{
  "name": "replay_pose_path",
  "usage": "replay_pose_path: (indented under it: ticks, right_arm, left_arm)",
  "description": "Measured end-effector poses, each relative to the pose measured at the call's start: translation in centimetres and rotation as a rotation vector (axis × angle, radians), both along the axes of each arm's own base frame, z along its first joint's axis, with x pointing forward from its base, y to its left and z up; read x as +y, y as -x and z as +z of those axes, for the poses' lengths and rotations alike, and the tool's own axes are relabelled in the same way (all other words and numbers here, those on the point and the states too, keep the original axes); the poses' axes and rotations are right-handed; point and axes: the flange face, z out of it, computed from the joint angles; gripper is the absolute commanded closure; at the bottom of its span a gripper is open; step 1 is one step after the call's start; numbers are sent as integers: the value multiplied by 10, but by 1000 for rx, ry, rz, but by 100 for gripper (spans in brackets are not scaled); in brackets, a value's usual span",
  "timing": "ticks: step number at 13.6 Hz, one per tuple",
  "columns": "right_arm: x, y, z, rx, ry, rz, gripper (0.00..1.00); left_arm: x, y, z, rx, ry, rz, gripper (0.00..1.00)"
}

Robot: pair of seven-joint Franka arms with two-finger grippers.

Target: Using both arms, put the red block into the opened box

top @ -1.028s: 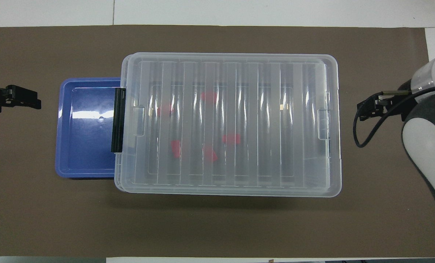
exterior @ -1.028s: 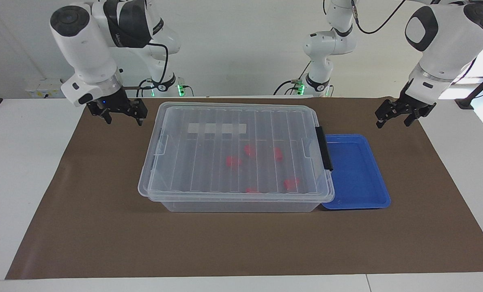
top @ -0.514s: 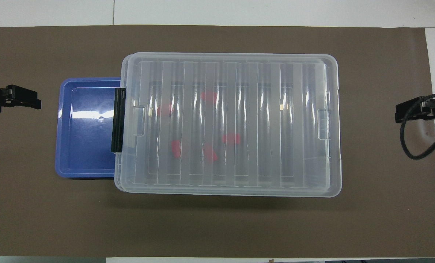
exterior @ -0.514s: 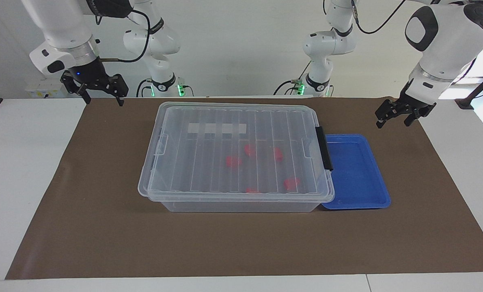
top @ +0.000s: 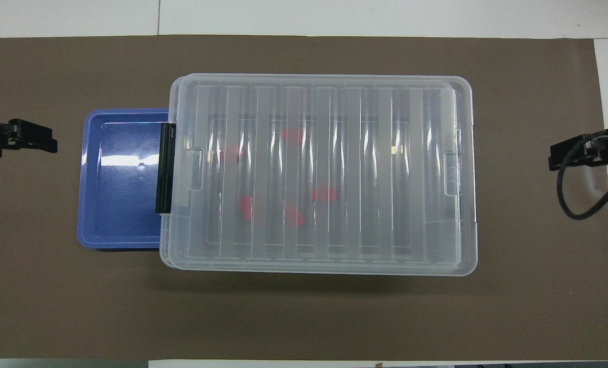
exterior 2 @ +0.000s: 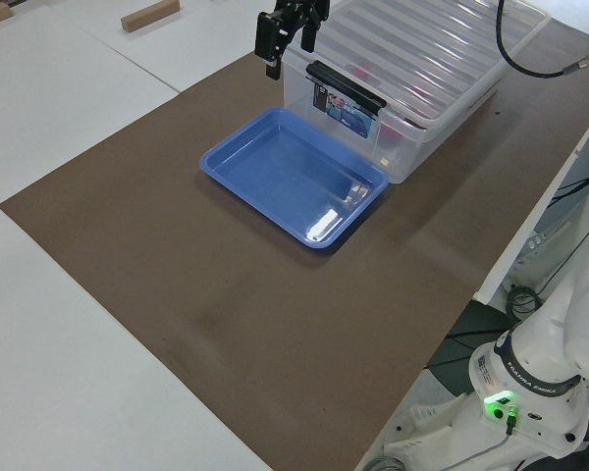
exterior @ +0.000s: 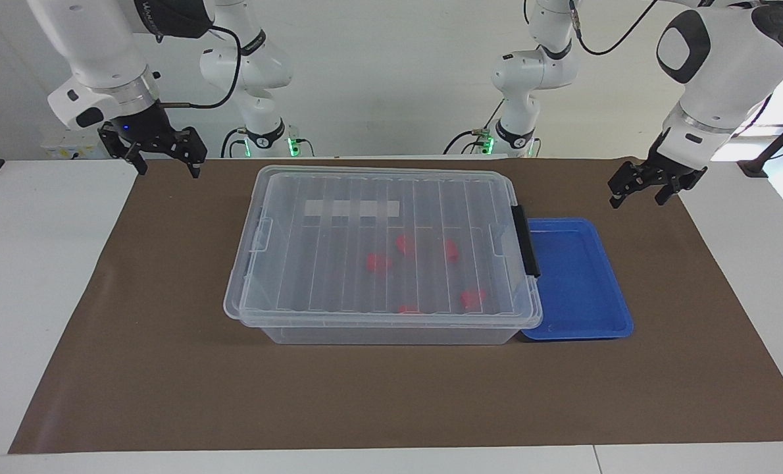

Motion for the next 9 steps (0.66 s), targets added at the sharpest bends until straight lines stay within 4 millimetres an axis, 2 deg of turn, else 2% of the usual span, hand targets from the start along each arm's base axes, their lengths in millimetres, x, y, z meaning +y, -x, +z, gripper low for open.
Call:
replay_pose_path:
  ticks: [9]
  right_arm:
    - [4, -1, 2, -7, -7, 7, 0]
  left_arm:
    - [0, 0, 0, 0, 0, 0, 0]
